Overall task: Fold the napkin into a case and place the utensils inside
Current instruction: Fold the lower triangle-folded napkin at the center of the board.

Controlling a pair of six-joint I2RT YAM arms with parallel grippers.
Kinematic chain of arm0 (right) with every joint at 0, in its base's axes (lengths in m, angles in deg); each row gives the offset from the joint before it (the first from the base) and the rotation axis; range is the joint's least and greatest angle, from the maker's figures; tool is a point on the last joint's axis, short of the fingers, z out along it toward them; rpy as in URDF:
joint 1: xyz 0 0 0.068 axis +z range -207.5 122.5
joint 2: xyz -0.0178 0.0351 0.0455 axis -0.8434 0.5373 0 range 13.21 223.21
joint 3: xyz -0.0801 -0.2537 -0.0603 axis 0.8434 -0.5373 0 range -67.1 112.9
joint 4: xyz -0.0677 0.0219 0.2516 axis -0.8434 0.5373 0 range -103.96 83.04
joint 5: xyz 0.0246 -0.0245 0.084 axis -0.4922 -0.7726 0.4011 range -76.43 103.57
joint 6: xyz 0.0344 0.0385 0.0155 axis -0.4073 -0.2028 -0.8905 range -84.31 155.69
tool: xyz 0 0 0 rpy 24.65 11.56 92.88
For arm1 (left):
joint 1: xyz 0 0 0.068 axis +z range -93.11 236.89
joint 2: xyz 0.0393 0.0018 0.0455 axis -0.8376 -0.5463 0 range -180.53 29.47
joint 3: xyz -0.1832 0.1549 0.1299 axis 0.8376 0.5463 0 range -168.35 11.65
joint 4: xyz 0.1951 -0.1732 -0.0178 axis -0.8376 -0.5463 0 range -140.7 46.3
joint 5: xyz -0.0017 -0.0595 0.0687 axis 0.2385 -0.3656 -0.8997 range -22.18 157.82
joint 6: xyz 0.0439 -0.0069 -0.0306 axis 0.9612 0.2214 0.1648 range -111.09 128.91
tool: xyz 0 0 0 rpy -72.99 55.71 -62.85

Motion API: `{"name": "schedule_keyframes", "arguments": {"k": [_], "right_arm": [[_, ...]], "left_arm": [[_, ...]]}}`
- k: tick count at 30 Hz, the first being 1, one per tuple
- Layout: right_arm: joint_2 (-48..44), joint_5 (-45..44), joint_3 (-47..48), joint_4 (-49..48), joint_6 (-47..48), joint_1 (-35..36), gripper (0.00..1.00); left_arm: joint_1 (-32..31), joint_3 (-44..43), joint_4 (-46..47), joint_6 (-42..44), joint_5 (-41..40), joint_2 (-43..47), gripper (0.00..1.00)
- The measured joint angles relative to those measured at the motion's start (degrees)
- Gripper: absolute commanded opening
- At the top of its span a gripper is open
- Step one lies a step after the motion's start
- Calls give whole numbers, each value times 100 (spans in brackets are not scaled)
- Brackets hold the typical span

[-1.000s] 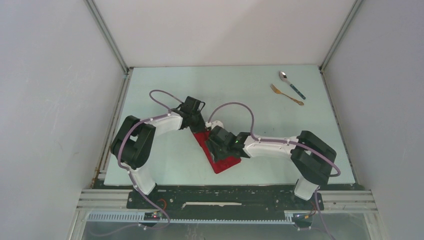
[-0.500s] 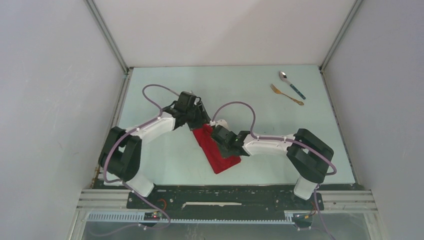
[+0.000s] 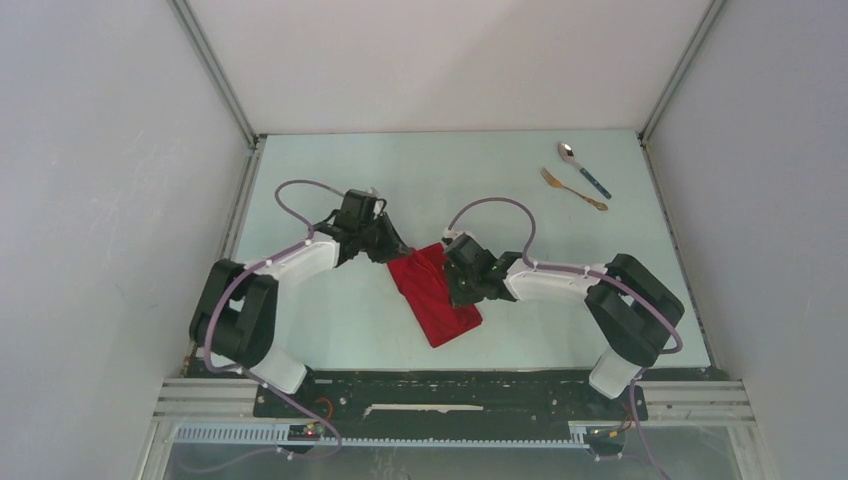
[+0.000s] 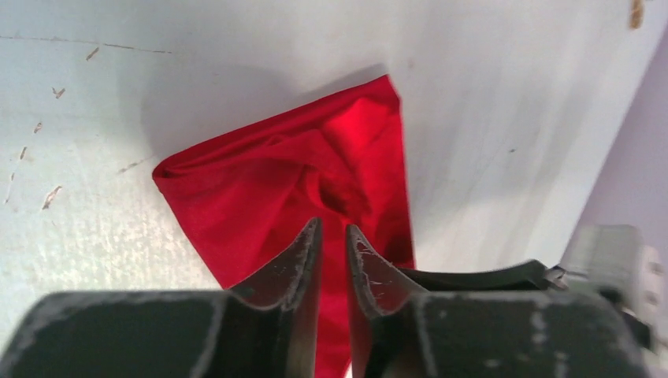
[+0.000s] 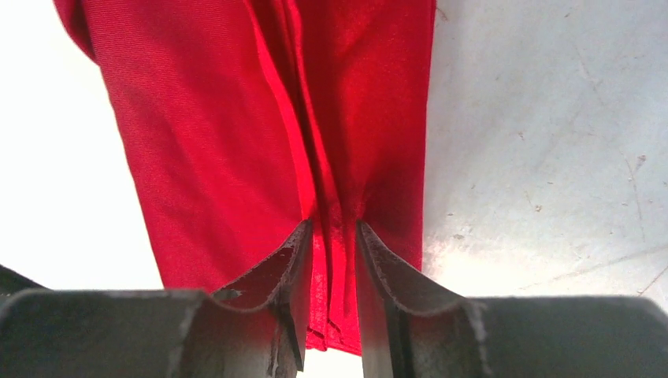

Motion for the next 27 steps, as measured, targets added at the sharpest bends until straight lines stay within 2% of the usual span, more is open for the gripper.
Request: {"name": "schedule_keyframes", "arguments": {"k": [13, 20, 27], "right_arm": [[-81, 369, 0, -111, -57, 9, 34], [-81, 492, 0, -140, -151, 9, 34], [-81, 533, 0, -153, -175, 9, 35]], "left_arm": [[0, -162, 332, 11, 118, -1110, 14], [0, -238, 614, -4, 273, -1331, 20], [0, -409, 798, -50, 435, -1539, 19]]}}
